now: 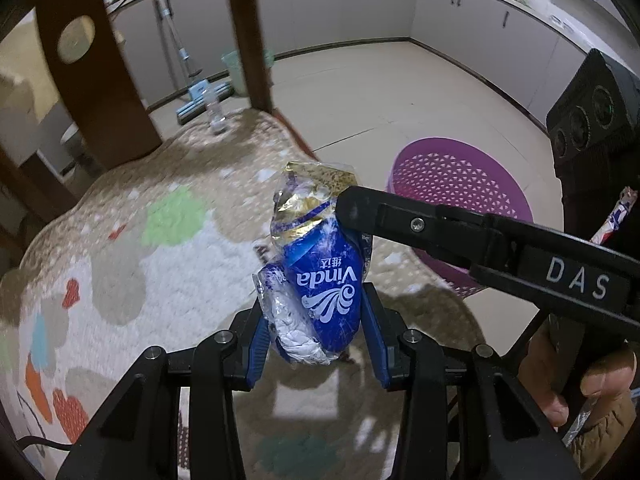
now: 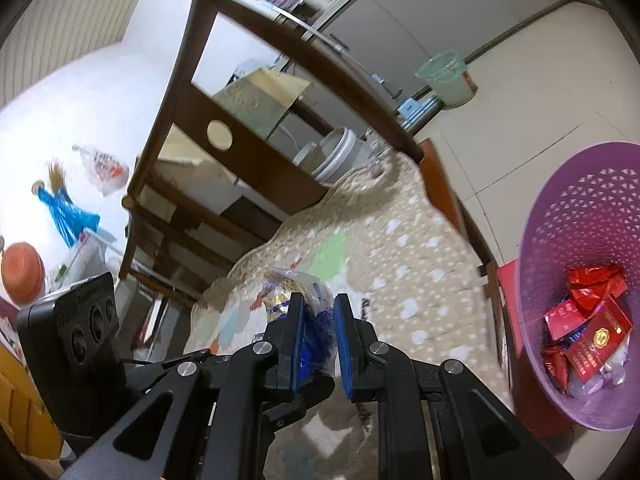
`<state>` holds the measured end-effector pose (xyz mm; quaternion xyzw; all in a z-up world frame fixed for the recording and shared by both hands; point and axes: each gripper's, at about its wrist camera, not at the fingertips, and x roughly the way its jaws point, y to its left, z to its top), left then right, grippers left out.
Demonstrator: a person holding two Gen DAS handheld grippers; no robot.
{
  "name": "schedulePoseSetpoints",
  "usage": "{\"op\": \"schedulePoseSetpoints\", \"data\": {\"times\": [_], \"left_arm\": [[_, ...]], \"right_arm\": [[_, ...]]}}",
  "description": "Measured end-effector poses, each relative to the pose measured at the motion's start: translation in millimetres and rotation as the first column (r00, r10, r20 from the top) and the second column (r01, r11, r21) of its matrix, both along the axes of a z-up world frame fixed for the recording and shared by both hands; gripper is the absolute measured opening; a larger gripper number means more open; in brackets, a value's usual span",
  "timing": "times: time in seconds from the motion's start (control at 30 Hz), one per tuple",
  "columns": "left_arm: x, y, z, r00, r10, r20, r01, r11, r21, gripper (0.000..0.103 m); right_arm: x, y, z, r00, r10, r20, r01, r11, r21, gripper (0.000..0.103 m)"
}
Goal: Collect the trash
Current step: 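Lift and carry the Vinda bag over the purple basket with the left tool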
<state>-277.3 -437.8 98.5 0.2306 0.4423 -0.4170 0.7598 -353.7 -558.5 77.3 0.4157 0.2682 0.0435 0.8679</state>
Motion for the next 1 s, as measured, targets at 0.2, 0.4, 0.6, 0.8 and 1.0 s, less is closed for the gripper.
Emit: {"op": "schedulePoseSetpoints", "data": {"times": [0.2,0.4,0.6,0.8,1.0], "left_arm": [[-9,-17,0,0.999,-0.047,0.021,0.046,0.999,0.011,0.041],[-17,-34,-1,0.997,-0.078,0.025,0.078,0.997,0.022,0.041],[-31,-54,-2,0.992,-0.119,0.04,0.118,0.992,0.034,0.041],[-43,-75,-4,0.985,-0.161,0.059,0.158,0.986,0.044,0.041],[-52,-99,-7,0.977,-0.202,0.065,0.199,0.979,0.053,0.041]], "right_arm": [[-15,-19,-1,0.998,-0.056,0.011,0.056,0.998,0.03,0.016],[-27,-30,-2,0.996,-0.087,0.015,0.087,0.996,0.034,0.016],[-42,-45,-5,0.991,-0.133,0.015,0.132,0.99,0.053,0.016],[-58,-64,-7,0.982,-0.188,0.018,0.186,0.98,0.072,0.016],[-74,-83,-10,0.969,-0.247,0.017,0.244,0.965,0.095,0.016]]}}
